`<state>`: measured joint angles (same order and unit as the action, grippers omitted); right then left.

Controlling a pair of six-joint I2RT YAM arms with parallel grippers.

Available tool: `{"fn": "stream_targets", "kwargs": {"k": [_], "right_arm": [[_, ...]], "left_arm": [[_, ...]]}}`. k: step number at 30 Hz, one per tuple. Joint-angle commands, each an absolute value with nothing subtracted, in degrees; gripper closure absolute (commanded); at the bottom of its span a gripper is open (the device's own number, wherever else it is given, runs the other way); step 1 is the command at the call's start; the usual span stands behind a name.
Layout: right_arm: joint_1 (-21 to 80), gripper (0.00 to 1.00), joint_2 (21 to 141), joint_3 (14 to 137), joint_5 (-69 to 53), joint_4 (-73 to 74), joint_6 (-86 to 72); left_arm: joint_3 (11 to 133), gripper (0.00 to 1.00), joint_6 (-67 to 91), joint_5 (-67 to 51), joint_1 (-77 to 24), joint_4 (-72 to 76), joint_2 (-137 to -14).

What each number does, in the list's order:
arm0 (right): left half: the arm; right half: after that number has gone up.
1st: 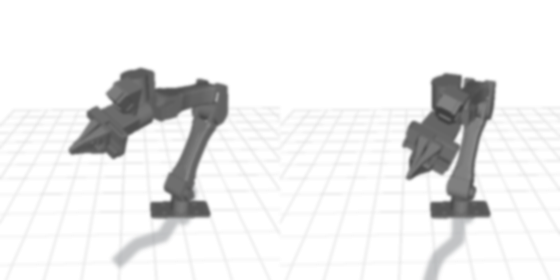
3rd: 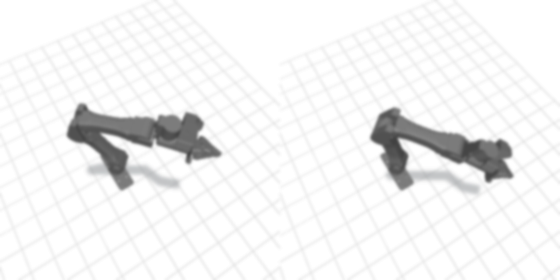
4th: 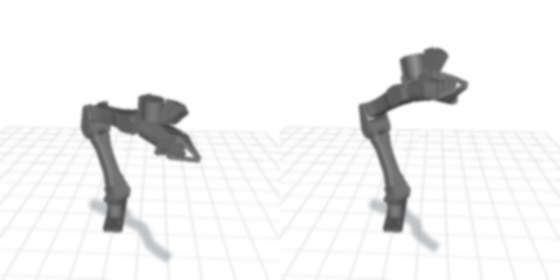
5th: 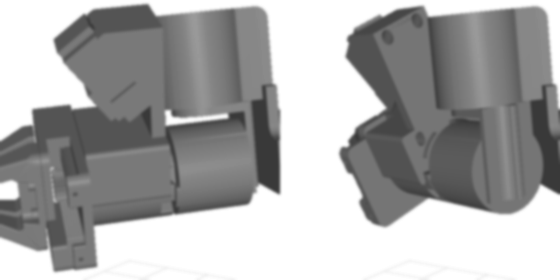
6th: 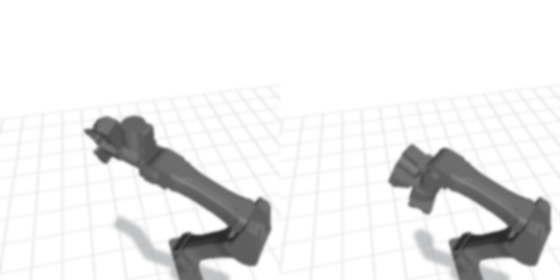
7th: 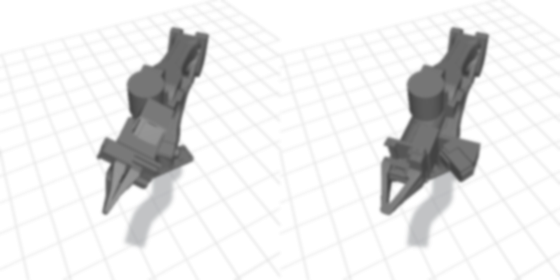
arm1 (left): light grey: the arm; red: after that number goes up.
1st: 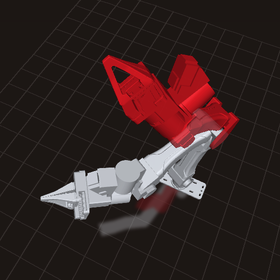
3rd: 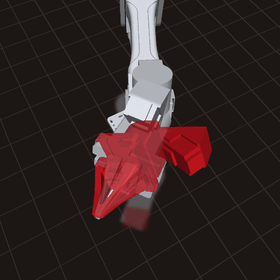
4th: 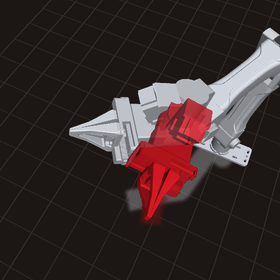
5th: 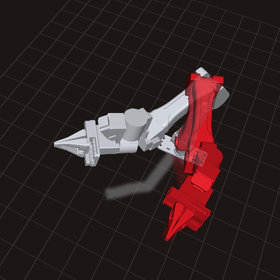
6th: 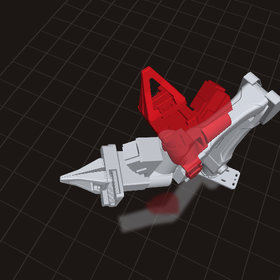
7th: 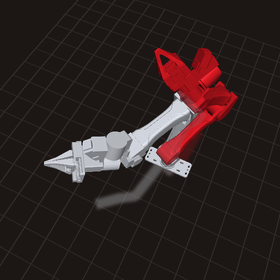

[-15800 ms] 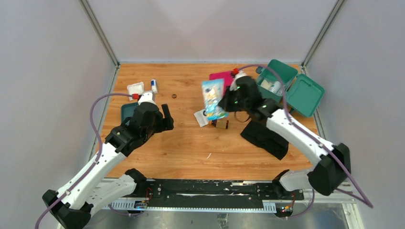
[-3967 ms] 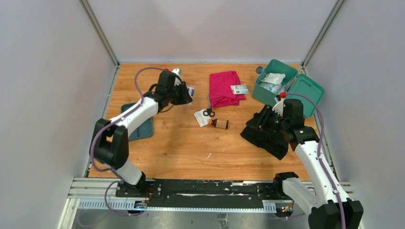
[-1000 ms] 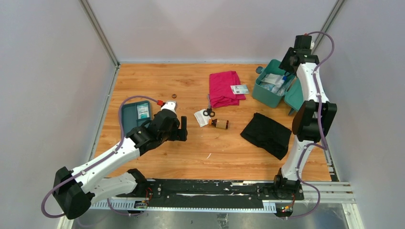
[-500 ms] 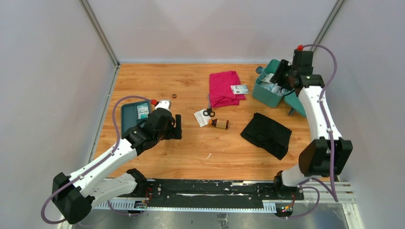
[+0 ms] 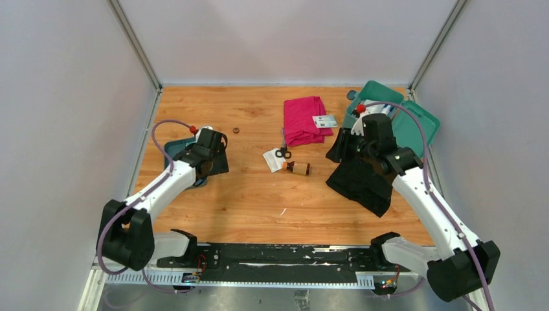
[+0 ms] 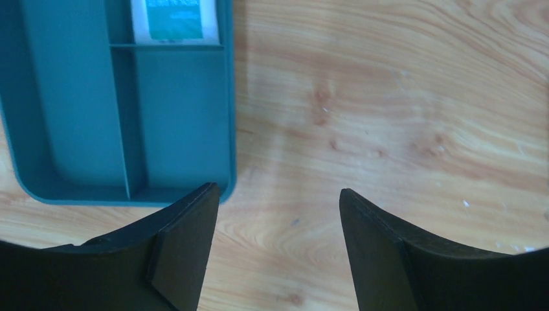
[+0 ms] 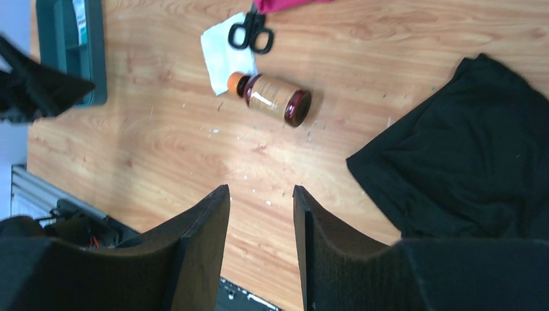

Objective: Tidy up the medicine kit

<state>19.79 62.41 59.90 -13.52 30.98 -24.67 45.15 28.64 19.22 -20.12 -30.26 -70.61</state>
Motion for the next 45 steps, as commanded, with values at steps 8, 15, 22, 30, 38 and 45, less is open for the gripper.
{"fn": "stream_targets", "kwargs": {"k": [8,15,22,30,38,45], "right_arm": [[22.1,0.55,49.0,50.8,-14.0,35.7,-25.5],[22.1,0.55,49.0,47.6,-15.7,35.6,-26.3],[22.1,0.55,47.6,44.6,-15.3,35.3,-26.3],[22.1,0.54,48.3,43.0,-14.6,35.2,-25.4],[22.1,0.54,50.2,43.1,-14.7,35.0,-25.1],[22.1,0.54,50.3,42.7,-14.8,34.6,-25.4]], "left_arm": [[51.7,0.31,26.2,20.9,-13.9,-25.1,-81.9],[63.9,0.29,25.3,13.0,-13.9,-21.4,-90.8],[79.7,0.26,23.5,11.0,-13.9,-22.9,-108.2],[90.6,0.22,22.9,9.7,-13.9,-24.4,-119.4],[93.9,0.31,22.1,10.8,-13.9,-26.2,-123.1],[93.3,0.41,22.1,9.5,-14.0,-25.9,-124.3]]}}
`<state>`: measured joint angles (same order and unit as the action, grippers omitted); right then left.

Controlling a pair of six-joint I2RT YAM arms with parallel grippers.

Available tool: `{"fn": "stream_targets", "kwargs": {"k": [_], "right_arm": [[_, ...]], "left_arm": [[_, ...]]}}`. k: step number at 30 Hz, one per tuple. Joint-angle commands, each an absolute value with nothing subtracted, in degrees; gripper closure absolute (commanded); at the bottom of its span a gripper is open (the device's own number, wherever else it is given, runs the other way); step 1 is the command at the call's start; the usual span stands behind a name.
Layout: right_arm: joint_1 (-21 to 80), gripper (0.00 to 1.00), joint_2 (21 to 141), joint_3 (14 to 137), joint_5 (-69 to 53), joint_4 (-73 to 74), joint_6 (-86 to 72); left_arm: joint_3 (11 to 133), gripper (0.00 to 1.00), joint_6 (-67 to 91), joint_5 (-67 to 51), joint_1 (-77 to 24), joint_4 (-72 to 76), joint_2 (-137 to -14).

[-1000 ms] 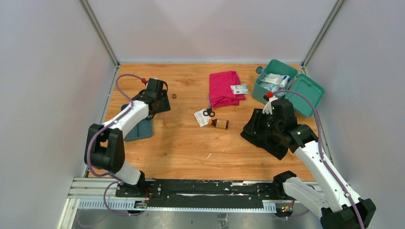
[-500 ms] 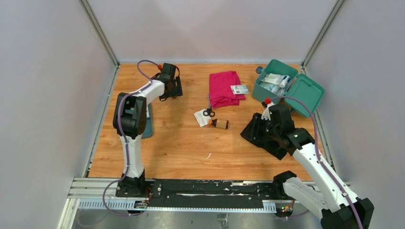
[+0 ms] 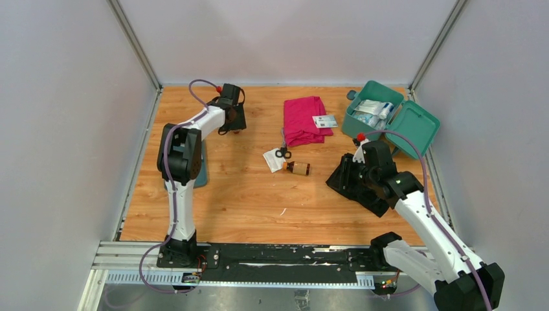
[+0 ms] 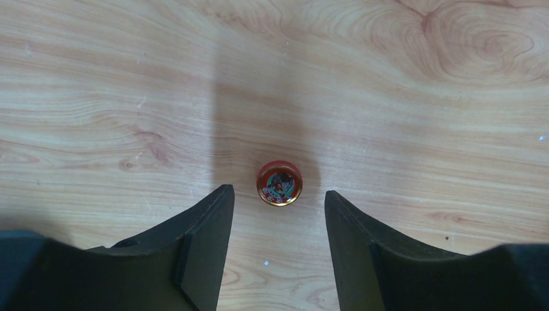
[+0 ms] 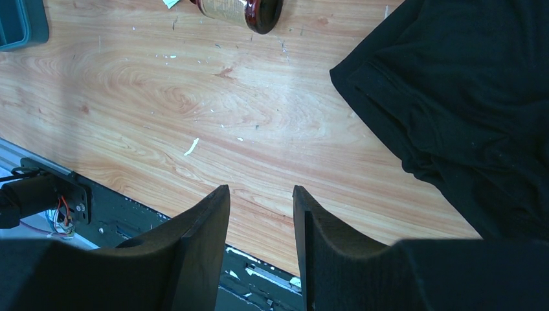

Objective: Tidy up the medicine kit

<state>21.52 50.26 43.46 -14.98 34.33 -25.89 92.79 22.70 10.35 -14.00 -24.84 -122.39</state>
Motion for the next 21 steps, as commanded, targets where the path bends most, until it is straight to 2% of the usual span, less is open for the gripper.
{"fn": "stream_targets", "kwargs": {"k": [1,6,21], "right_arm": [[22.1,0.54,50.2,42.7,-14.8,34.5,-25.4],[22.1,0.55,50.2,42.6,-14.9,34.5,-25.5],[22.1,0.55,49.2,41.9,-14.6,34.6,-24.8]], "left_arm": [[93.3,0.42,22.1,9.2,-14.0,-25.9,-124.6],[93.7,0.49,22.1,8.7,-14.2,-25.9,-125.5],[95.2,0.60,20.5,10.4,-15.5,-26.9,-127.8]]}}
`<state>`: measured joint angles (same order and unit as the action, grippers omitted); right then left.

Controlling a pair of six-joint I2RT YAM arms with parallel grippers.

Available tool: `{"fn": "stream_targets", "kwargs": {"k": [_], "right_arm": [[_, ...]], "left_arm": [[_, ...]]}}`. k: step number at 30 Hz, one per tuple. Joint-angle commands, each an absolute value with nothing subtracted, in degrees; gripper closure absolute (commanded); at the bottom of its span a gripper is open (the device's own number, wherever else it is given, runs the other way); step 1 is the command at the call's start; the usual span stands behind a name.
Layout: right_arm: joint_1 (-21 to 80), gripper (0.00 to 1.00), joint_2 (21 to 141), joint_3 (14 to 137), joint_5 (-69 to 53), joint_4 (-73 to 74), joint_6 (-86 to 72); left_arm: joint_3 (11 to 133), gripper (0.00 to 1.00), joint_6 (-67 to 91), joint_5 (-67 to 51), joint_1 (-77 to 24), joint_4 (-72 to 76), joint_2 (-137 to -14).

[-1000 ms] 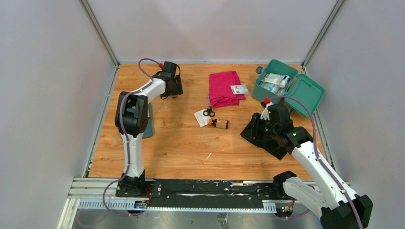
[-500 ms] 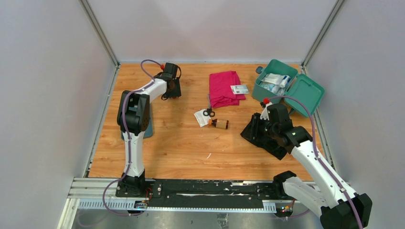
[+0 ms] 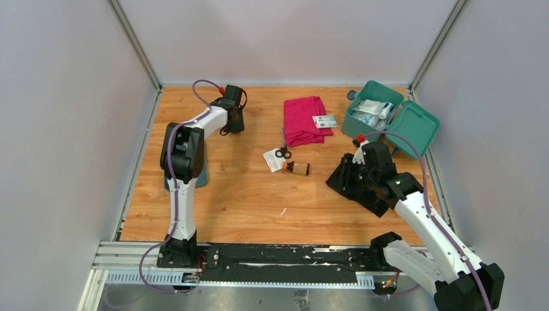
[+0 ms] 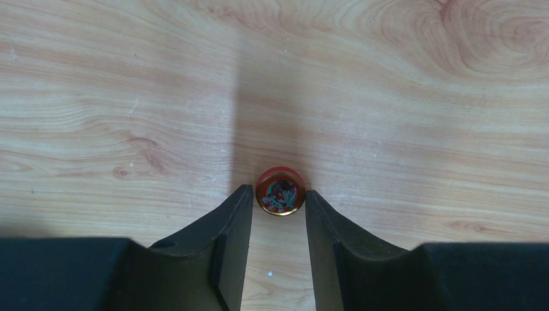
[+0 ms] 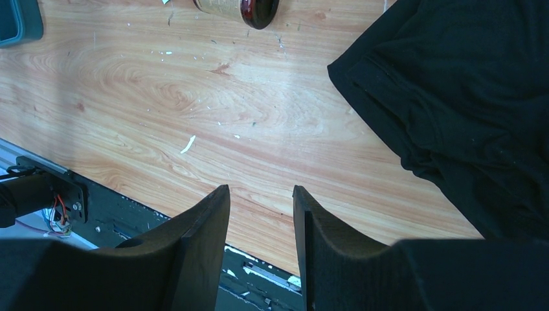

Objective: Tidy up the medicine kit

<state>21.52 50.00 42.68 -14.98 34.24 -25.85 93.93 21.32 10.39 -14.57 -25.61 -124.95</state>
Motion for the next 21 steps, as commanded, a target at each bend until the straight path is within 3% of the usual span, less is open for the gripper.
{"fn": "stream_targets", "kwargs": {"k": [1,11,21], "right_arm": [[22.1,0.55,49.2,41.8,-14.6,34.6,-24.7],[22.1,0.55,48.5,41.4,-14.4,34.7,-24.3],[22.1,0.55,47.4,41.2,-14.5,35.1,-24.6]], "left_arm": [[95.4,0.60,20.3,10.5,-15.7,-27.0,-128.0],[93.8,0.67,19.4,11.9,-19.2,-27.8,-126.0],[75.5,0.68,24.1,12.0,-25.7,-23.0,-112.0]]}}
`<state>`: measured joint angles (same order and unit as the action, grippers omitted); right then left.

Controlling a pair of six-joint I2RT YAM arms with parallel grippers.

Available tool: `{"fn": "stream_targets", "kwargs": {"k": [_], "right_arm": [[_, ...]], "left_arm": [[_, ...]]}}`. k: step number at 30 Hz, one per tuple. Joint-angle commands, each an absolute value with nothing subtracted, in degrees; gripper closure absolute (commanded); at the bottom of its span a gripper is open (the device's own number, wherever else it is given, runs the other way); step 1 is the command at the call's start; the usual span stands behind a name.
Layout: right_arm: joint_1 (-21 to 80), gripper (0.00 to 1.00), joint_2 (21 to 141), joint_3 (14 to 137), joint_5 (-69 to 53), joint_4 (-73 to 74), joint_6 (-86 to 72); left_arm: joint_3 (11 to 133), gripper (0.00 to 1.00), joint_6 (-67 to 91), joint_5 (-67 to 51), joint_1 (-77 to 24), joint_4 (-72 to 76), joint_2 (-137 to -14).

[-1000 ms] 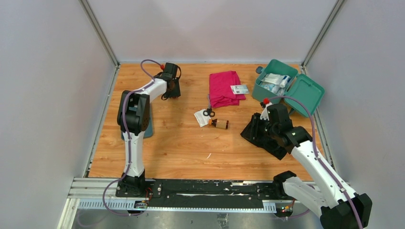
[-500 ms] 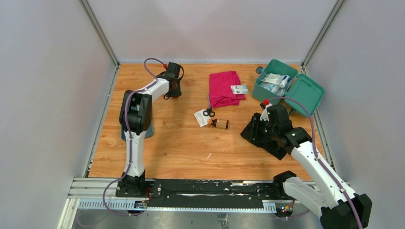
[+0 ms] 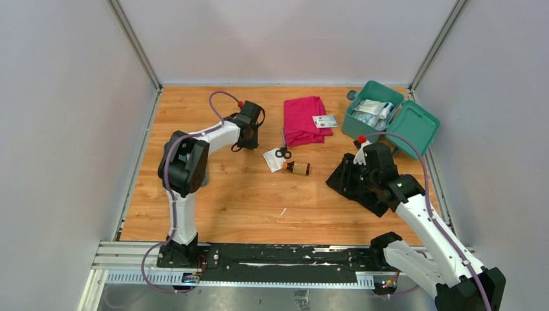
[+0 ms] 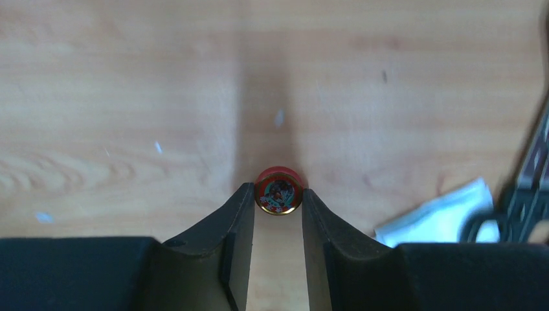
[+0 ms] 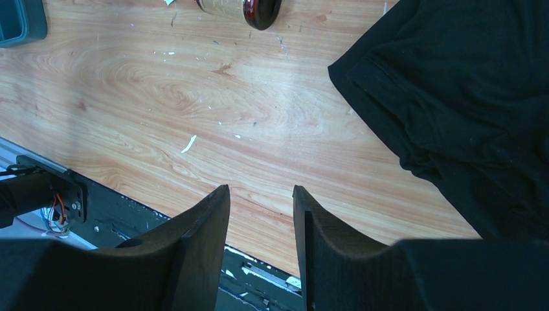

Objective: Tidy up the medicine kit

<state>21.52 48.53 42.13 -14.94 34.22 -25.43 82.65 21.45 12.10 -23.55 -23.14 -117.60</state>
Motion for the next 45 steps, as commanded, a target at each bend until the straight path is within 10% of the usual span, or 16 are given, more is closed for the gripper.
{"fn": "stream_targets", "kwargs": {"k": [1,15,33,45], "right_arm": [[22.1,0.55,47.2,41.1,-14.5,35.2,-24.6],[22.1,0.55,46.9,41.4,-15.1,35.6,-25.8],[23.1,0.47,47.5,42.4,-12.8,36.9,-27.7],[43.9,0.43,68.0,54.5,-1.9,33.0,-31.8]], "left_arm": [[73.2,0.68,24.9,11.3,-26.4,-22.1,-110.3],[52.0,0.67,32.3,12.9,-41.4,-20.9,-93.8],[51.0,0.30,32.8,17.5,-46.0,-25.6,-83.5],[55.3,0.24,29.5,38.2,-45.9,-39.0,-53.9]]}}
